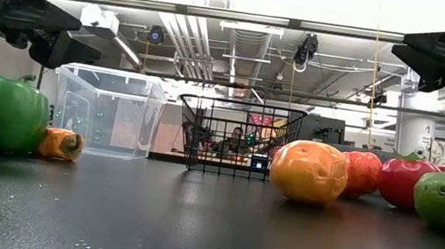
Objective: Sort produce into baskets
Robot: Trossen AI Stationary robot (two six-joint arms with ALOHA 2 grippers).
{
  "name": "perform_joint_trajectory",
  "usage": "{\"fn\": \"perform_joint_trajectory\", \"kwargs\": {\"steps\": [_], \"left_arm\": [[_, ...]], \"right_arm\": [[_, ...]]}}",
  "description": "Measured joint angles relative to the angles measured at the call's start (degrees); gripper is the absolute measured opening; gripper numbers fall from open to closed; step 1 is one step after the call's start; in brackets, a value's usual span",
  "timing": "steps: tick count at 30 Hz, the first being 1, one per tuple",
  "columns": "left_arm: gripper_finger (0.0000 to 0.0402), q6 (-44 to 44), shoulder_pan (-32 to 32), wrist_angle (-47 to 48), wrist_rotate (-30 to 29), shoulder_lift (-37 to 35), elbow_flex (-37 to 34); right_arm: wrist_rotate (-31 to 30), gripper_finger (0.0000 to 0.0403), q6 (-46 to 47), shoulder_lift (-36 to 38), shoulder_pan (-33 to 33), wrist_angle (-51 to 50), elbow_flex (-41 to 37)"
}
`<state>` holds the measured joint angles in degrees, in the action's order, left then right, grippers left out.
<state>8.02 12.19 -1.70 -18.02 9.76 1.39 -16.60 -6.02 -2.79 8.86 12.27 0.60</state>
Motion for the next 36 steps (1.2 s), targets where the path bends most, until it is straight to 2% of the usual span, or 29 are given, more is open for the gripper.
{"fn": "perform_joint_trajectory", "kwargs": {"steps": [15, 16, 19, 21, 23, 26, 36], "left_arm": [[0.0393, -1.8, 0.0, 0.0, -1.0, 0.0, 0.0], [0.0393, -3.2, 0.0, 0.0, -1.3, 0.0, 0.0], [0.0393, -6.5, 0.0, -0.3, -2.5, 0.0, 0.0], [0.0393, -4.9, 0.0, -2.6, -2.5, 0.0, 0.0], [0.0393, -0.1, 0.0, -6.6, -2.5, 0.0, 0.0], [0.0393, 4.9, 0.0, -11.1, -2.5, 0.0, 0.0], [0.0393, 8.9, 0.0, -23.2, -0.9, 0.4, 0.0]], "right_arm": [[0.0, 0.0173, 0.1, 0.0, 0.0, 0.0, 0.0], [0.0, 0.0173, 1.9, 0.0, 0.0, 0.0, 0.0], [0.5, 0.0173, 20.7, 0.0, 0.0, 0.0, 0.0], [-0.4, 0.0173, 27.9, 0.0, 0.0, 0.2, 0.0], [-3.0, 0.0173, 26.3, 0.0, 0.0, 0.5, 0.0], [-3.5, 0.0173, 24.4, 0.0, 0.0, 0.4, 0.0], [-4.5, 0.0173, 25.0, -2.2, 0.0, -0.1, 4.0]]}}
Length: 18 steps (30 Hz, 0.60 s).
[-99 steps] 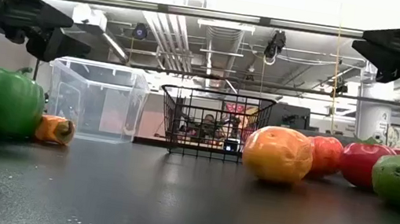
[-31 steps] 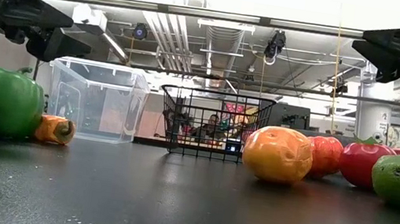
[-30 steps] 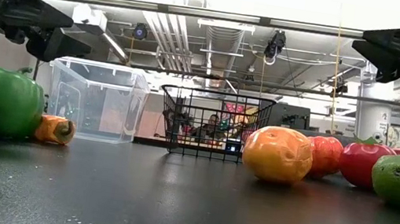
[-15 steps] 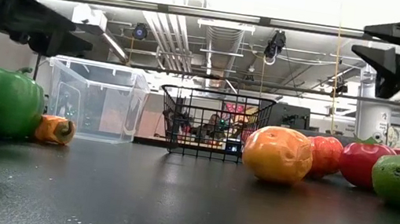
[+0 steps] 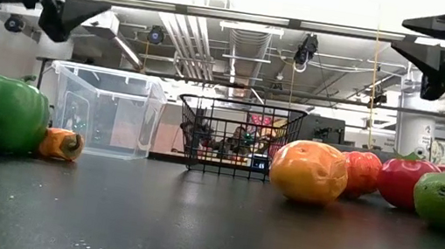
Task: Sort produce into baskets
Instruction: Put the potato into the transparent basket
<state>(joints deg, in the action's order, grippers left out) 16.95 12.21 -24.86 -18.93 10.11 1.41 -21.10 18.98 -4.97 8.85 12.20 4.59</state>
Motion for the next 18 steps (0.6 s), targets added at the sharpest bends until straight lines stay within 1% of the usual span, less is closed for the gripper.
{"fn": "perform_joint_trajectory", "kwargs": {"steps": [3, 5, 7, 10, 14, 18], "left_arm": [[0.0393, 1.1, 0.0, -3.8, 0.3, 0.1, 0.0], [0.0393, 5.8, 0.0, -4.9, 0.4, 0.1, 0.0], [0.0393, 10.3, 0.0, -4.5, -0.9, 0.1, 0.0], [0.0393, 14.7, 0.0, -4.0, -2.6, 0.8, 0.0], [0.0393, 15.7, 0.0, -3.9, -2.5, 2.9, 0.0], [0.0393, 15.8, 0.1, -4.0, -0.7, 5.7, 0.0]], "right_arm": [[0.0, 0.0173, -0.1, -2.5, 0.0, 0.1, 1.7], [0.0, 0.0173, -0.7, -4.5, 0.0, 0.1, 2.8], [0.0, 0.0173, -1.0, -6.9, 0.0, 0.0, 4.4], [0.0, 0.0173, -1.9, -10.5, 0.0, 0.1, 6.9], [0.0, 0.0173, -2.9, -15.4, 0.0, 0.0, 10.4], [0.0, 0.0173, -3.8, -19.9, 0.0, 0.0, 14.1]]}}
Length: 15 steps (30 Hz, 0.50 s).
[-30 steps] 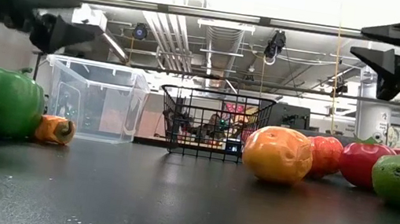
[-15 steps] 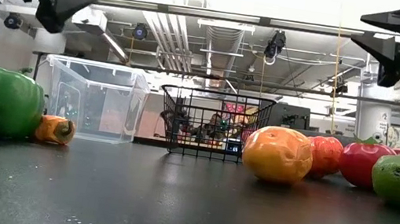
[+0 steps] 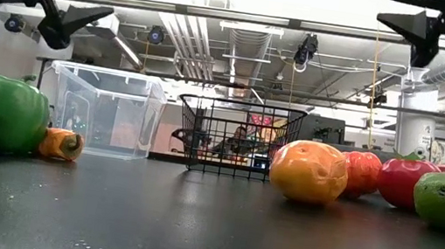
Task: Sort produce into baskets
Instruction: Put the potato into the transparent basket
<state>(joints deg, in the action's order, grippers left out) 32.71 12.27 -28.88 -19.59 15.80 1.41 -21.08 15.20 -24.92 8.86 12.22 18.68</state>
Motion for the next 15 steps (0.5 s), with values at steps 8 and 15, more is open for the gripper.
{"fn": "perform_joint_trajectory", "kwargs": {"steps": [8, 15], "left_arm": [[0.0393, -7.3, 1.8, 0.9, 4.2, 12.3, 9.1], [0.0393, -9.9, 5.3, 26.7, 1.7, 25.9, 27.0]], "right_arm": [[0.0, 0.0173, -1.6, -8.6, 0.0, -9.1, 10.6], [0.1, 0.0173, 5.9, -15.3, 0.0, -32.3, 22.2]]}}
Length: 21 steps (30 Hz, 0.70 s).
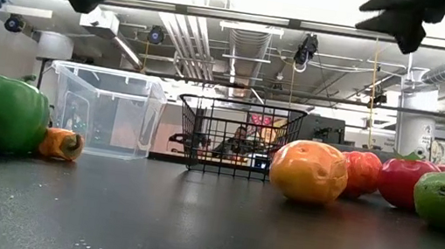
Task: Sort produce into baskets
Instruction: Put the potato into the transparent basket
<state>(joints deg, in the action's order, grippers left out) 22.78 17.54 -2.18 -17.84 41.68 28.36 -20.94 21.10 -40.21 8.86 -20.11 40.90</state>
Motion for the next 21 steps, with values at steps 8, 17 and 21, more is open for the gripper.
{"fn": "perform_joint_trajectory", "kwargs": {"steps": [8, 17, 21], "left_arm": [[0.0393, 4.1, 3.9, 17.6, -1.3, 12.5, 15.0], [0.0393, 10.0, 4.4, 34.9, -5.9, 23.0, 24.3], [0.039, 13.5, 5.5, 40.3, -6.0, 27.2, 27.3]], "right_arm": [[0.4, 0.0173, 17.2, -7.5, 0.0, -36.0, 12.5], [0.3, 0.0173, 22.9, -13.3, 0.0, -49.1, 20.5], [0.3, 0.0173, 22.9, -15.8, 0.0, -46.6, 23.1]]}}
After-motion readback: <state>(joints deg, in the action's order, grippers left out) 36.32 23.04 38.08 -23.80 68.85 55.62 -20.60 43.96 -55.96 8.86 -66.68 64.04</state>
